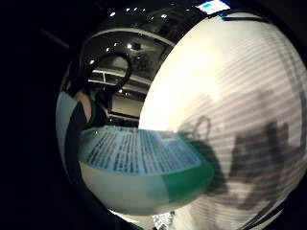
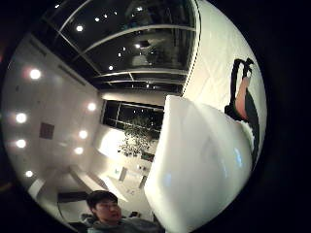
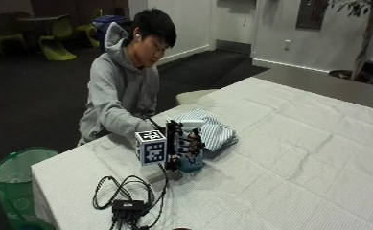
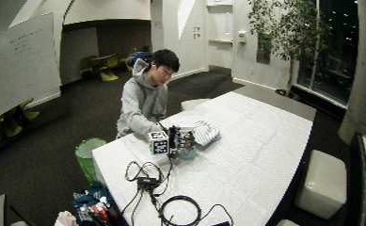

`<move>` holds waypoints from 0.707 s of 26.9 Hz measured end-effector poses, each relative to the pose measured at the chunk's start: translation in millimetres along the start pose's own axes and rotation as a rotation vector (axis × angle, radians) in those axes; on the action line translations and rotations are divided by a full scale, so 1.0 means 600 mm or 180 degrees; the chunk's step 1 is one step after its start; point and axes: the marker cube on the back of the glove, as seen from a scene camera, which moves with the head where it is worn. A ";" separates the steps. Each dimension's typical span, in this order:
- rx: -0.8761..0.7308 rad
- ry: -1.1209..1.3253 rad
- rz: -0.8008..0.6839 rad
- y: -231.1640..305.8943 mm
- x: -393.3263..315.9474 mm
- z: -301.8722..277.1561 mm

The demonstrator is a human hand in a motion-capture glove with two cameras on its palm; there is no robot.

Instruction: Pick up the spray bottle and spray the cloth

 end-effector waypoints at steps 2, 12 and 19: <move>-0.0042 -0.0020 -0.0027 -0.006 -0.001 0.005; -0.0880 0.0818 -0.0473 -0.020 -0.110 0.017; -0.1775 0.1998 -0.0982 0.023 -0.215 0.037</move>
